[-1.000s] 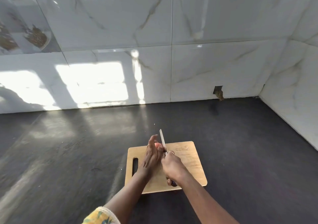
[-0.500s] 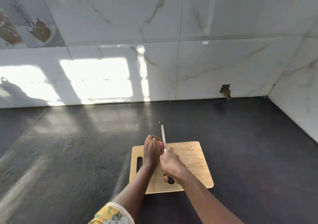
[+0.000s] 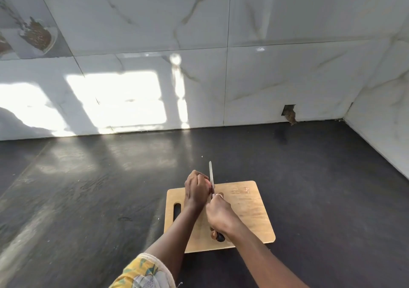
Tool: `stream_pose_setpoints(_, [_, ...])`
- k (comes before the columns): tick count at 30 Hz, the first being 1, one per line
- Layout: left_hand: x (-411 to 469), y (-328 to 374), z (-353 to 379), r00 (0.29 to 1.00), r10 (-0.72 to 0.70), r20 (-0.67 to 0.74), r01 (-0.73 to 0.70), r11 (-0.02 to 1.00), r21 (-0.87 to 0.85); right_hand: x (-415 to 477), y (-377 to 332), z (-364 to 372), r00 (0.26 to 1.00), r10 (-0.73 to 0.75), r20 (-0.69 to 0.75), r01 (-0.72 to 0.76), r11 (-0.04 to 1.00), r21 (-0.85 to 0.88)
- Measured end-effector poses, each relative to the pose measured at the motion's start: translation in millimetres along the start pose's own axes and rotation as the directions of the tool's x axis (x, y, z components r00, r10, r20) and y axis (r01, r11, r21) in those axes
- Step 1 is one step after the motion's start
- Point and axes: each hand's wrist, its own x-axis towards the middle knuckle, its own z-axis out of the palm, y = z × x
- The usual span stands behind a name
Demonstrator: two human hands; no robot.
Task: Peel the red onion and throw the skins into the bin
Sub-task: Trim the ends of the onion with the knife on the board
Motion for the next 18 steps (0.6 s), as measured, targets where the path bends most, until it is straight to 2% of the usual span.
stream_pose_setpoints(4, [5.5, 0.1, 2.2, 1.000, -0.007, -0.030, 0.007, 1.000, -0.017, 7.9, -7.6, -2.5, 1.000, -0.018, -0.019, 0.017, 0.999, -0.045])
stream_pose_setpoints(11, [-5.7, 10.7, -1.8, 0.996, -0.013, -0.088, 0.003, 0.993, -0.121, 17.1, -6.8, -3.6, 0.999, -0.048, 0.019, 0.048, 0.999, -0.011])
stream_pose_setpoints(18, [-5.1, 12.5, 2.7, 0.992, -0.101, -0.080, 0.105, 0.993, 0.047, -6.6, 10.8, -14.4, 0.998, -0.034, 0.047, 0.037, 0.997, -0.064])
